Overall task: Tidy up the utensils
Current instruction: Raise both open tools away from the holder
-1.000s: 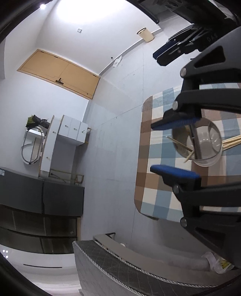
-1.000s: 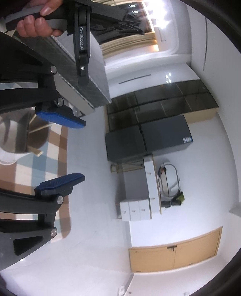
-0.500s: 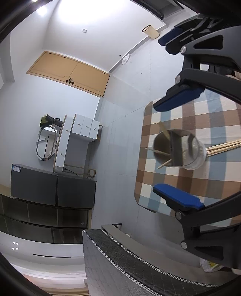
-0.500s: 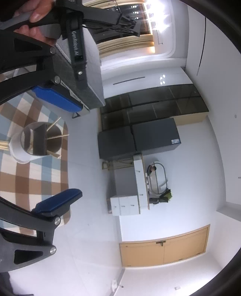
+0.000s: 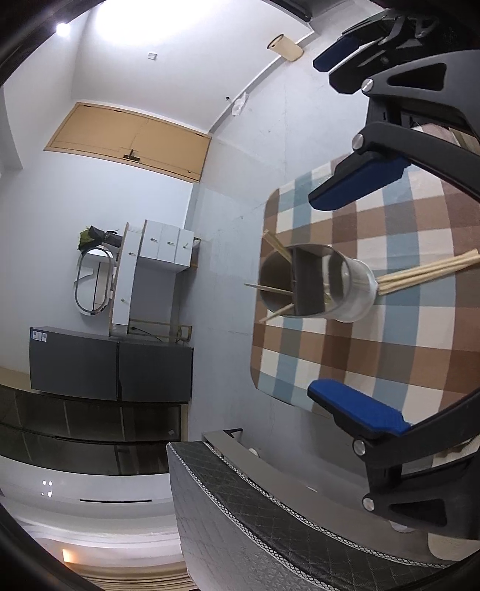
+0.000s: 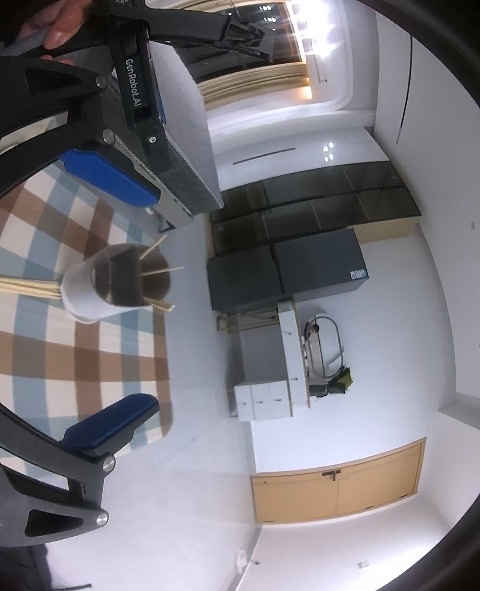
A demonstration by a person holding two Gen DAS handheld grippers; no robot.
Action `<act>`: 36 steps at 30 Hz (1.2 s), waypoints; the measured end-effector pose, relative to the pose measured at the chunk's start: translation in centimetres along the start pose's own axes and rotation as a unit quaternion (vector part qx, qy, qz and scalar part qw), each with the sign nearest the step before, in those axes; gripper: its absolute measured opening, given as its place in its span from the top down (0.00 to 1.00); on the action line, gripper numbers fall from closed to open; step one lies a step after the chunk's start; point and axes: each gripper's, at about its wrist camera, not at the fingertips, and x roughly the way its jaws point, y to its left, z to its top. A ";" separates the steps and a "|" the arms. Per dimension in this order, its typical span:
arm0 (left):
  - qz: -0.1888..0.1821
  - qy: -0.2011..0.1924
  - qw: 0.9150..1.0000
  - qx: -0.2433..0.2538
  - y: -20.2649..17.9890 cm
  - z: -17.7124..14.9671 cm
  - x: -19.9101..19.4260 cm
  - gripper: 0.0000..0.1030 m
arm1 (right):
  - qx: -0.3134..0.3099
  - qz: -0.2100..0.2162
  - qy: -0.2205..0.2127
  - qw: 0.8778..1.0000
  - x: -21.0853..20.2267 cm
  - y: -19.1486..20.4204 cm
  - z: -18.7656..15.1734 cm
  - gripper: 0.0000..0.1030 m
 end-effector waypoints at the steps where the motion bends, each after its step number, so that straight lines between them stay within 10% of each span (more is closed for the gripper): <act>1: 0.001 0.001 1.000 0.001 0.1 -0.3 0.0 0.13 | 0.003 0.001 0.002 1.000 -0.1 0.0 -0.3 0.00; 23: 0.040 0.032 0.999 0.001 1.6 -5.6 4.0 0.13 | -0.011 -0.015 0.094 0.995 2.6 0.4 -6.8 0.00; 36: 0.062 0.123 0.989 -0.048 4.9 -8.3 9.9 0.13 | -0.031 -0.025 0.200 0.979 7.6 0.5 -9.5 0.00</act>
